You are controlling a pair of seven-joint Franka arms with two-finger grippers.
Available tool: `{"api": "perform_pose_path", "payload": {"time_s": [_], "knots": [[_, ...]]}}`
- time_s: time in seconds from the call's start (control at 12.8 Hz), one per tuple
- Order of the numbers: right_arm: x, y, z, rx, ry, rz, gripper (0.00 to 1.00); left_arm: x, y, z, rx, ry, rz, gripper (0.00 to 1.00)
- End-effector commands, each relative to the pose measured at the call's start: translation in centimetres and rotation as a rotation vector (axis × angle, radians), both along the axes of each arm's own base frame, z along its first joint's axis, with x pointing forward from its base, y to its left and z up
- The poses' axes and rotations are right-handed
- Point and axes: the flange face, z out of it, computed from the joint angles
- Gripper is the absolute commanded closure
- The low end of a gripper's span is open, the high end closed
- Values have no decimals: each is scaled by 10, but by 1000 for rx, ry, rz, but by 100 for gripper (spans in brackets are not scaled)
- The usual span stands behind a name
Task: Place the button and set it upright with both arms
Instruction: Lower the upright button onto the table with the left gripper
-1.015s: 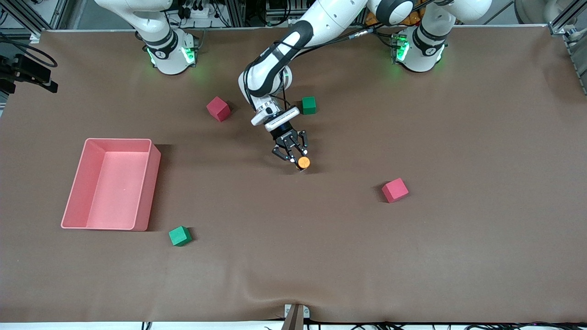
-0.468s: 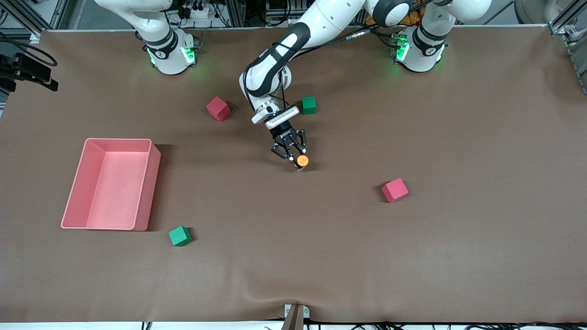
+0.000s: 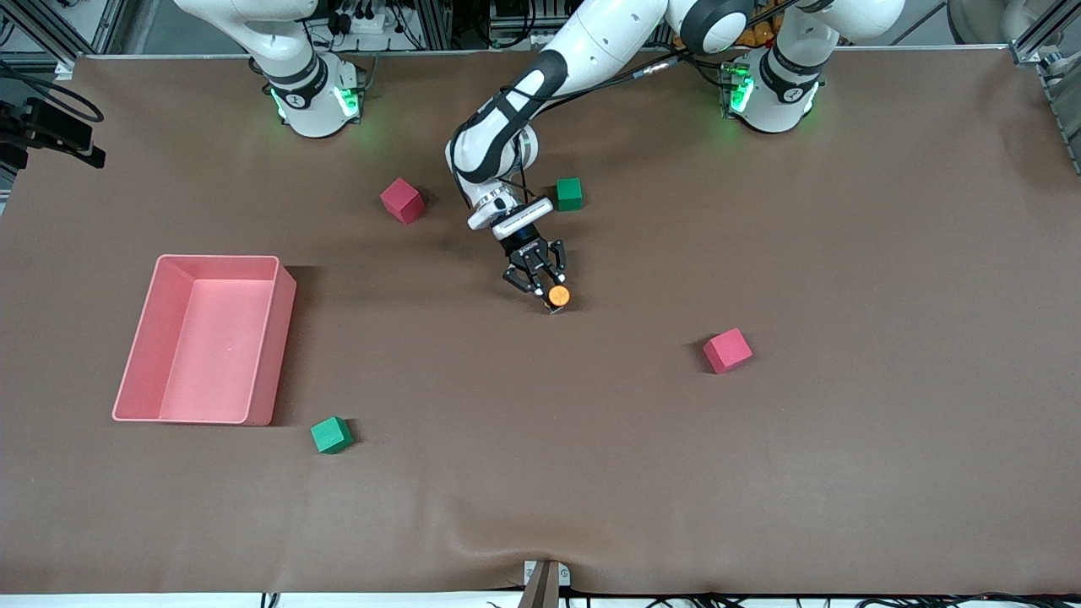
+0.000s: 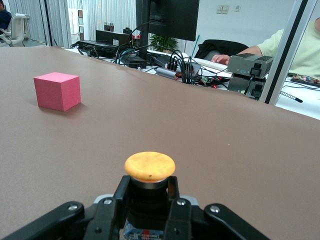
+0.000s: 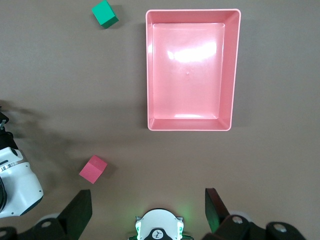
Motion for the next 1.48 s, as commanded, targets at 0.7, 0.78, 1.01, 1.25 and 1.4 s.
{"api": "perform_pose_path", "payload": {"time_s": [0.7,0.78,1.01,1.25,1.4], "knots": [[1,-12,6,-14,-12,-15,0,2,-4,-8,9,-41,-30,0],[3,-11,7,-15,-24,-14,0,2,-4,-6,6,-43,-30,0],[2,-11,7,-11,-23,-13,0,1,-6,-2,1,-41,-32,0],[3,-11,7,-15,-24,-14,0,1,-6,-2,3,-41,-33,0],[3,-13,7,-16,-25,-17,0,-2,-8,-3,20,-30,-45,0]]}}
